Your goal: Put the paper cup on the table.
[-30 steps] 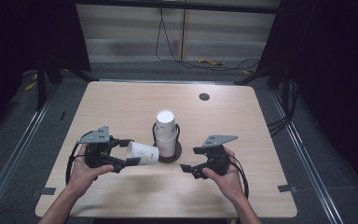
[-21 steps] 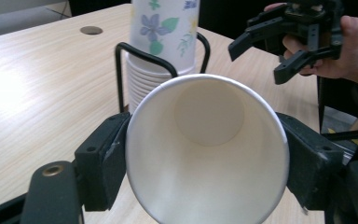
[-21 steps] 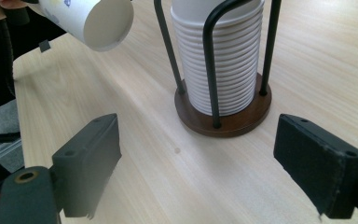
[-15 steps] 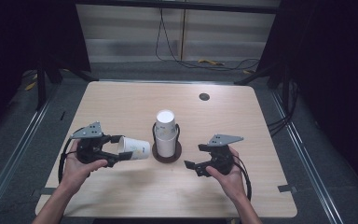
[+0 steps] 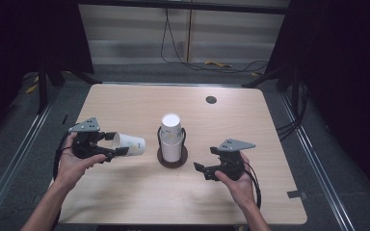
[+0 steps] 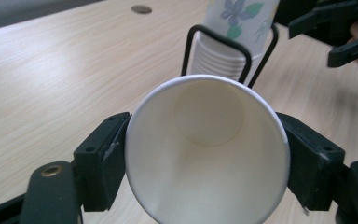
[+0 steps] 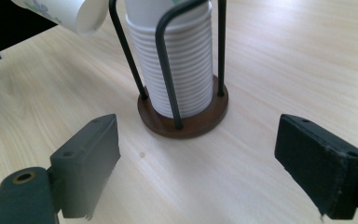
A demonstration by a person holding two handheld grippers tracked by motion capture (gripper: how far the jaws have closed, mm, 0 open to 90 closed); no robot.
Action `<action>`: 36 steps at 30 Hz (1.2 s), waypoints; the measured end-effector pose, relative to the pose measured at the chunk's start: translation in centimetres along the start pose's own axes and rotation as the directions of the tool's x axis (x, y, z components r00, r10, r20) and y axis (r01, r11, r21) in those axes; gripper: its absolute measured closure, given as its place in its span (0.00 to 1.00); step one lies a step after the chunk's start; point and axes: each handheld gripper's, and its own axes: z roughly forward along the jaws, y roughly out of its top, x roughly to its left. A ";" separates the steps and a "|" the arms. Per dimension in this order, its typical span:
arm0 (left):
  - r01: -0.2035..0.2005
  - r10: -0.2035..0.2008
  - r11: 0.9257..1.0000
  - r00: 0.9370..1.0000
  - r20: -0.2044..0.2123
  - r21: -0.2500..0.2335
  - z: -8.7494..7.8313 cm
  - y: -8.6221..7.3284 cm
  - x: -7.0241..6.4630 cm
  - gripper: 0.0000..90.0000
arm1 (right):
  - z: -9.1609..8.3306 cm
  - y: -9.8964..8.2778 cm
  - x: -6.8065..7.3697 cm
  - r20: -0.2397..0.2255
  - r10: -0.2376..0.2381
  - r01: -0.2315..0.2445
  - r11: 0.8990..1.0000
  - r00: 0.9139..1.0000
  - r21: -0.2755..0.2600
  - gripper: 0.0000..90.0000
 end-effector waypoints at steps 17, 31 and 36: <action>0.013 -0.006 0.993 0.998 -0.057 0.115 0.5 1.2 1.4 0.27 | -1.0 -1.3 -0.4 0.018 0.032 -0.032 0.999 0.999 0.005 0.15; -0.004 0.022 0.980 0.996 -0.091 0.199 1.7 3.4 2.1 0.27 | -0.8 -1.3 -0.3 0.006 0.024 -0.024 0.999 1.000 0.021 0.15; 0.017 0.015 0.967 0.992 -0.122 0.255 2.7 4.0 2.6 0.27 | -0.9 -1.3 -0.3 0.005 0.024 -0.024 1.000 1.000 0.019 0.16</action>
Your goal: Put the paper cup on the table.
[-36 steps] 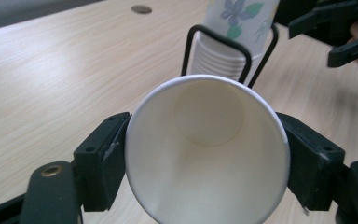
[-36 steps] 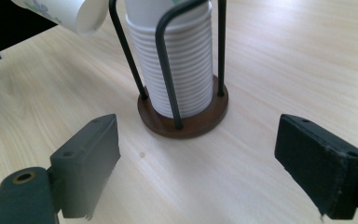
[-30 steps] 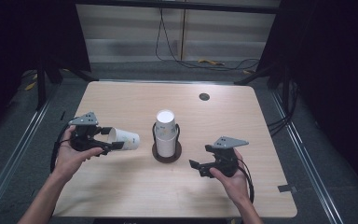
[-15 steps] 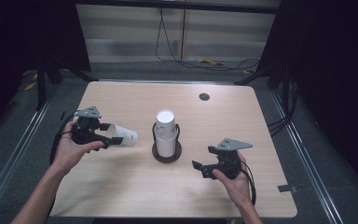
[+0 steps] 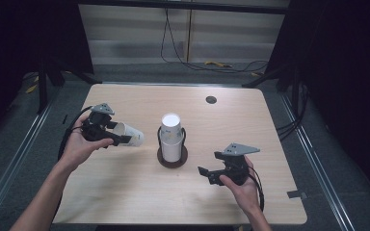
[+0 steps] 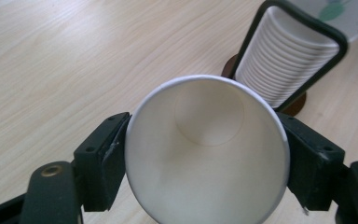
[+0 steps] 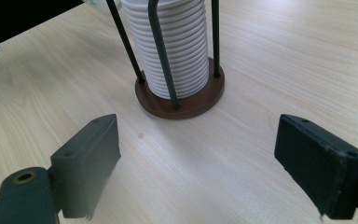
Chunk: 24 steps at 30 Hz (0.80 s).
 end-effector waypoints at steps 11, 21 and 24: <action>-0.006 0.010 0.995 0.999 -0.044 0.096 0.8 0.9 0.8 0.27 | 0.3 0.0 0.1 -0.013 0.000 0.000 1.000 1.000 0.006 0.16; -0.023 0.029 0.983 0.999 -0.032 0.183 2.0 1.6 0.7 0.27 | 0.3 0.0 0.0 -0.014 0.003 -0.003 1.000 1.000 0.008 0.16; -0.022 0.030 0.980 0.999 -0.038 0.196 2.0 1.8 0.8 0.27 | 0.2 0.0 0.0 -0.013 0.003 -0.002 1.000 1.000 0.007 0.16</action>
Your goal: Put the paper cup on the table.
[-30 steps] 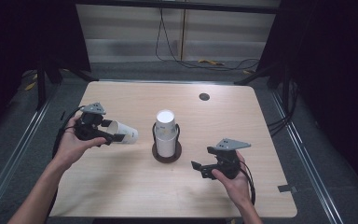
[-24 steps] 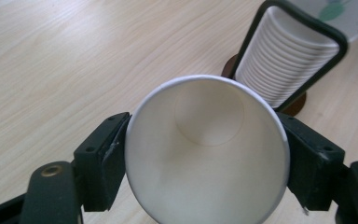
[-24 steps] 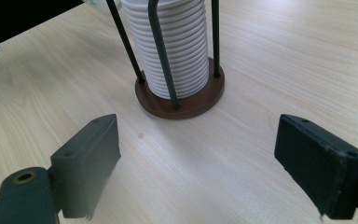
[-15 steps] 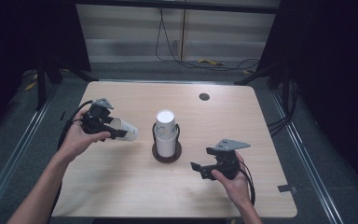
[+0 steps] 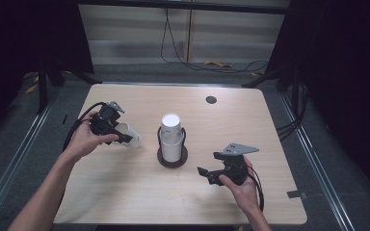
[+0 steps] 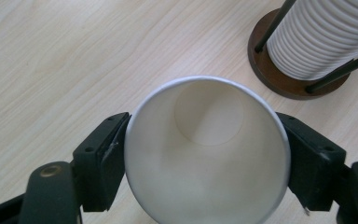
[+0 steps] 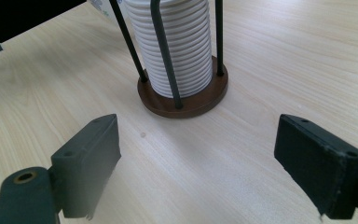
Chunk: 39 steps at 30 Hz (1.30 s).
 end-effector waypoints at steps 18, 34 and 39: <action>0.038 -0.036 0.993 0.999 -0.019 0.111 1.2 0.0 1.3 0.26 | 0.1 -0.2 0.0 0.005 0.007 -0.007 1.000 1.000 0.010 0.16; 0.043 -0.036 0.989 0.998 -0.053 0.141 2.5 0.2 1.1 0.24 | 0.2 -0.4 0.0 0.003 0.006 -0.006 1.000 1.000 0.016 0.16; 0.057 -0.050 0.989 0.997 -0.056 0.136 2.8 0.3 1.0 0.23 | 0.2 -0.4 -0.1 0.002 0.007 -0.007 1.000 1.000 0.018 0.16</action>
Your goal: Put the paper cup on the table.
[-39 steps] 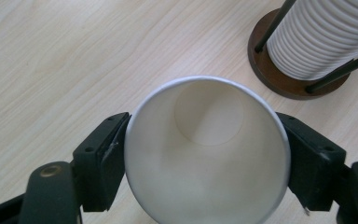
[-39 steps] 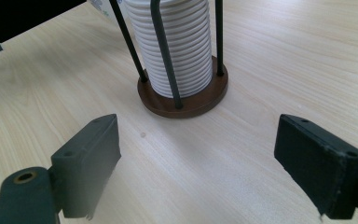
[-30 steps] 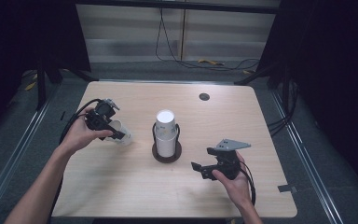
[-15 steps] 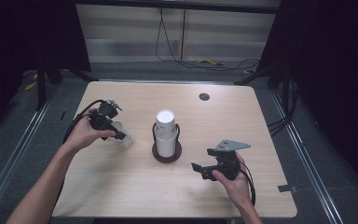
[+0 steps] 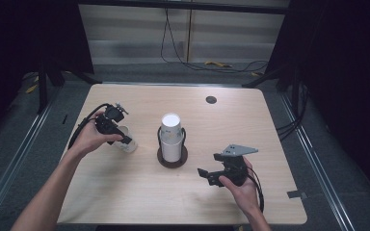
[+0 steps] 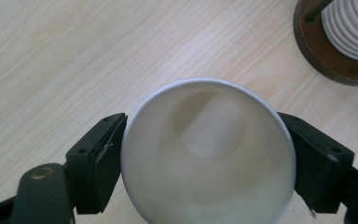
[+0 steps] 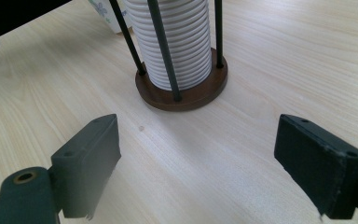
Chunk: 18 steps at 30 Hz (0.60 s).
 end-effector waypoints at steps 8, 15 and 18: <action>-0.001 0.001 1.000 1.000 0.010 -0.005 0.4 0.2 -0.2 0.22 | 0.0 0.0 0.0 -0.002 -0.002 0.002 1.000 1.000 0.001 0.16; 0.007 -0.007 1.000 1.000 0.026 -0.026 0.8 0.4 -0.4 0.21 | -0.1 0.0 0.0 -0.001 -0.001 0.001 1.000 1.000 -0.005 0.16; 0.018 -0.016 0.999 0.999 0.036 -0.049 0.7 0.4 -0.5 0.20 | -0.1 0.0 -0.1 -0.001 -0.001 0.001 1.000 1.000 -0.005 0.16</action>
